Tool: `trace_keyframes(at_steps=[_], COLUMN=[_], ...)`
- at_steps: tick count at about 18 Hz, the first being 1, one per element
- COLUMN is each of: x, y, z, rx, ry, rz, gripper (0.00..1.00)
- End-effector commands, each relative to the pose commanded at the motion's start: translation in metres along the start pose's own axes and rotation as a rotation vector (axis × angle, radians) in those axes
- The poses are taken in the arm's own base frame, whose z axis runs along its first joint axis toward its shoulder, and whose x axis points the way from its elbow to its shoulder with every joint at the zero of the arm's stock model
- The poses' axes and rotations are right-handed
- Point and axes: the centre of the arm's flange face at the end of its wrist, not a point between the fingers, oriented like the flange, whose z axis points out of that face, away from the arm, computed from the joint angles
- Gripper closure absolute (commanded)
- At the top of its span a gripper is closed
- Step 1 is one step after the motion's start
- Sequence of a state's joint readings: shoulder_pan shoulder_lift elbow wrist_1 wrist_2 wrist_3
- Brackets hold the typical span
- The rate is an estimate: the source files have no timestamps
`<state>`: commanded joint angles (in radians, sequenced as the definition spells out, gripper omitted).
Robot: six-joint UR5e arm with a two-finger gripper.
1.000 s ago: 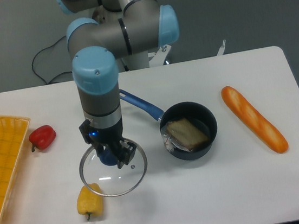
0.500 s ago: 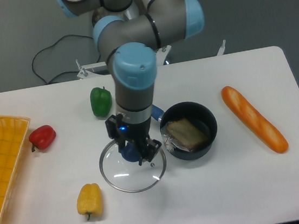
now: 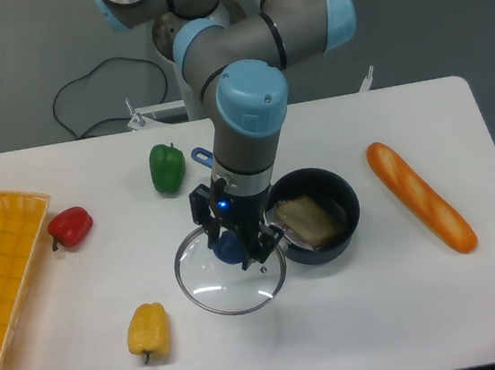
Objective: Close the pot lid
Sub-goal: 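Carry the held glass lid over toward the blue-handled saucepan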
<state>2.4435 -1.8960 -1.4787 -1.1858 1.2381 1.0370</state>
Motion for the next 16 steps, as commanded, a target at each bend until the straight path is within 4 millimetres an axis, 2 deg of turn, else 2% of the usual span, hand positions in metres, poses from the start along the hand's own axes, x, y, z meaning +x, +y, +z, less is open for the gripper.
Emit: trace_keyframes(at_steps=[12,16], x=[-0.026,-0.027], y=[0.045,0.071], z=[0.003,0.021], rx=[0.041,0.028], ry=[0.074,0.123], rz=[0.009,0.019], gripper=[0.49,0.49])
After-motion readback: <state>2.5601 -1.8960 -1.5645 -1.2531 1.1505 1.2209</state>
